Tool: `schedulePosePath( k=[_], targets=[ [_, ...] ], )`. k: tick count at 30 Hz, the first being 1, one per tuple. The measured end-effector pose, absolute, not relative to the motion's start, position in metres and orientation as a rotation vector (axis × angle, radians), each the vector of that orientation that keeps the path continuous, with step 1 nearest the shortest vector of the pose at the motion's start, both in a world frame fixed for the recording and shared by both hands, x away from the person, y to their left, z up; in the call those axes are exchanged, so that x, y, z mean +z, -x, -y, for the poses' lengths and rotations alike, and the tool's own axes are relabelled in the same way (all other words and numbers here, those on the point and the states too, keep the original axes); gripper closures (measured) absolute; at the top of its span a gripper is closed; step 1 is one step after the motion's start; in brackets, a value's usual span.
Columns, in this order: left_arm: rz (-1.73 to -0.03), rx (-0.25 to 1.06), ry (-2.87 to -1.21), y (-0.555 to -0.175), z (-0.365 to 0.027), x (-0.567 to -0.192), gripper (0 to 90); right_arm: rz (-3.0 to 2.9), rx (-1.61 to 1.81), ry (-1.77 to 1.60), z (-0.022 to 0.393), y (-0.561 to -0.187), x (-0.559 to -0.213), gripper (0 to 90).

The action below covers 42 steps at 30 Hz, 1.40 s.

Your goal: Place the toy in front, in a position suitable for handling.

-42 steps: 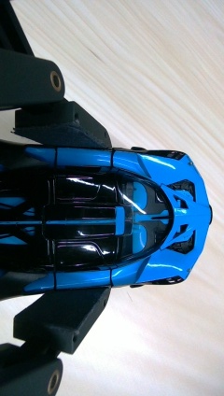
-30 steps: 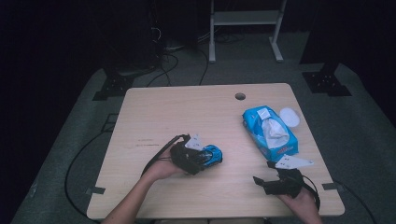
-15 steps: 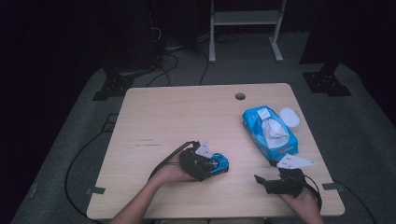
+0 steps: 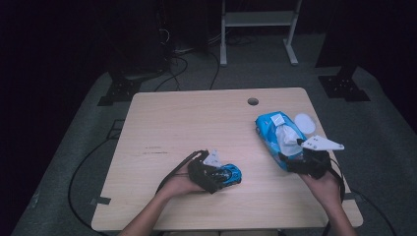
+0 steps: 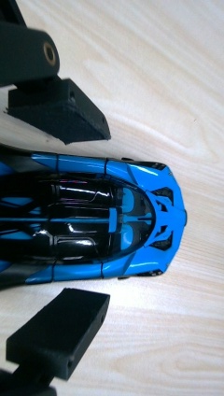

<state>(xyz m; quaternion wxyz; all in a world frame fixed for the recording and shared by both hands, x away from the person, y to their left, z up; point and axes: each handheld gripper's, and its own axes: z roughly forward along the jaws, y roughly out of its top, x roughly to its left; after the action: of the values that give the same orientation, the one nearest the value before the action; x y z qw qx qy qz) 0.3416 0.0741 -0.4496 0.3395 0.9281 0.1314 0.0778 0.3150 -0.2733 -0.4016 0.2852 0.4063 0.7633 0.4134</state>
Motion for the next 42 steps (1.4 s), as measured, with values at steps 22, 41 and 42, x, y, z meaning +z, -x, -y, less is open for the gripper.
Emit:
schedulePosePath(
  k=[22, 41, 42],
  targets=[
    [-0.416, 0.245, -2.322, -0.321, -0.133, -0.456, 10.4, -2.010, 0.979, -1.259, 0.284, -0.364, -0.432, 61.2],
    [-0.430, 0.273, -2.330, -0.321, -0.137, -0.461, 10.0, -1.975, 1.126, -1.149, 0.289, -0.344, -0.392, 87.1],
    [-0.427, 0.277, -2.328, -0.320, -0.137, -0.461, 10.0, -1.968, 1.211, -1.126, 0.287, -0.334, -0.379, 87.1]
  ],
)
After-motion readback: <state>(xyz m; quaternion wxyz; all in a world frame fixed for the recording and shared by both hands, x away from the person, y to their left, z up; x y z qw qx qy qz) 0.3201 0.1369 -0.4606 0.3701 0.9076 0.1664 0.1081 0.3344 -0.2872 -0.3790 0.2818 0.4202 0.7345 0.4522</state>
